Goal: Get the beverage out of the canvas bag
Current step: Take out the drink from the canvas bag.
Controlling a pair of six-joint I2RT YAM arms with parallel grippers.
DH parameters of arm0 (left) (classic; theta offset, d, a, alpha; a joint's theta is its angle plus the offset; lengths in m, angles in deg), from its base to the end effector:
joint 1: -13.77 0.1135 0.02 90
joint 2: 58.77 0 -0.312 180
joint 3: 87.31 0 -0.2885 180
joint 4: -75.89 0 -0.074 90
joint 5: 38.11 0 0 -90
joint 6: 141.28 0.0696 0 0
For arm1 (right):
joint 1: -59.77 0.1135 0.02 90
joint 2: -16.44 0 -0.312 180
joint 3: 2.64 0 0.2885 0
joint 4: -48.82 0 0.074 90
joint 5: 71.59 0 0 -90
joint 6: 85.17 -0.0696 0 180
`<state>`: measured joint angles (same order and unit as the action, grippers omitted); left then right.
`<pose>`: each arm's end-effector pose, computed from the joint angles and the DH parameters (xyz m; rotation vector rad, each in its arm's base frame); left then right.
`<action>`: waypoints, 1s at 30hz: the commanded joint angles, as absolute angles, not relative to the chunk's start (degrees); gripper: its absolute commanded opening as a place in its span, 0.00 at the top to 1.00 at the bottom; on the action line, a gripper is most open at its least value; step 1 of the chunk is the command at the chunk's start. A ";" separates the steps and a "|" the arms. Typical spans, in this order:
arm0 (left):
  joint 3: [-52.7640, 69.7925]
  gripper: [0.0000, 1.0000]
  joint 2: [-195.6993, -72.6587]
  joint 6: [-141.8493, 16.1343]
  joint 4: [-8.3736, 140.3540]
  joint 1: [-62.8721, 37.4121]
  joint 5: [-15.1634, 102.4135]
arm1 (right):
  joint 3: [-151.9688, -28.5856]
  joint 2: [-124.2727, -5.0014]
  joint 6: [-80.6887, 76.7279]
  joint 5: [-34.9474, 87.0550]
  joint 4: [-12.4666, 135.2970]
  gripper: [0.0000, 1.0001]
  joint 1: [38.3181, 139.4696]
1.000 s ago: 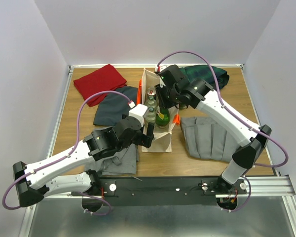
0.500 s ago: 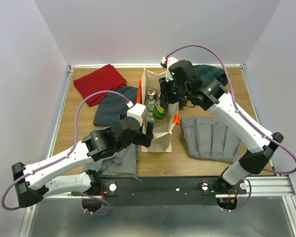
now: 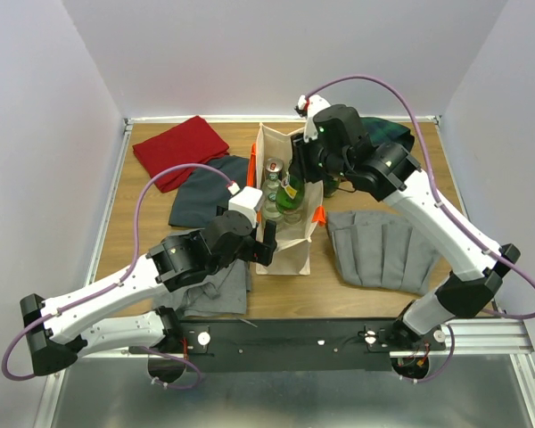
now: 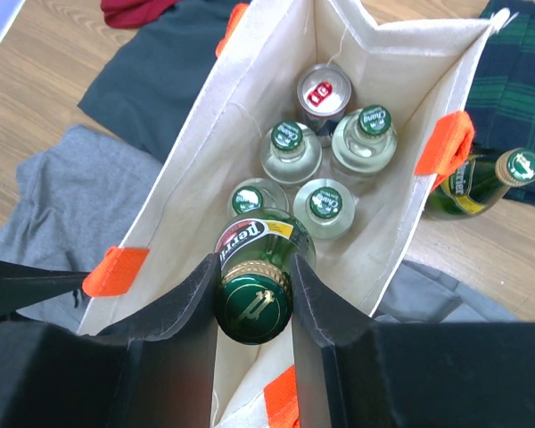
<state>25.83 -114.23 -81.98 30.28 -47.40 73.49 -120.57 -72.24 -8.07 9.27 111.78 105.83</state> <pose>0.1385 -0.1984 0.3495 0.3568 2.1390 -0.5345 0.2739 0.2683 0.4872 -0.5325 2.1152 0.4221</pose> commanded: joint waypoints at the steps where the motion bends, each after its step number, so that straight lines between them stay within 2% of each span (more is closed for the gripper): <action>1: 25.31 0.01 -114.32 -81.78 28.64 -47.58 74.30 | -127.66 -72.15 -7.73 9.88 107.66 0.99 106.35; 11: 25.49 0.01 -113.70 -81.95 28.38 -47.58 74.91 | -132.06 -72.94 -8.70 12.00 112.50 0.99 106.35; 30: 25.40 0.01 -113.71 -82.30 27.94 -47.58 75.18 | -129.96 -67.14 -8.88 6.91 106.71 0.99 106.35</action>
<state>25.83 -114.23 -82.00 29.89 -47.40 73.56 -128.70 -71.17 -8.20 10.49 116.41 105.85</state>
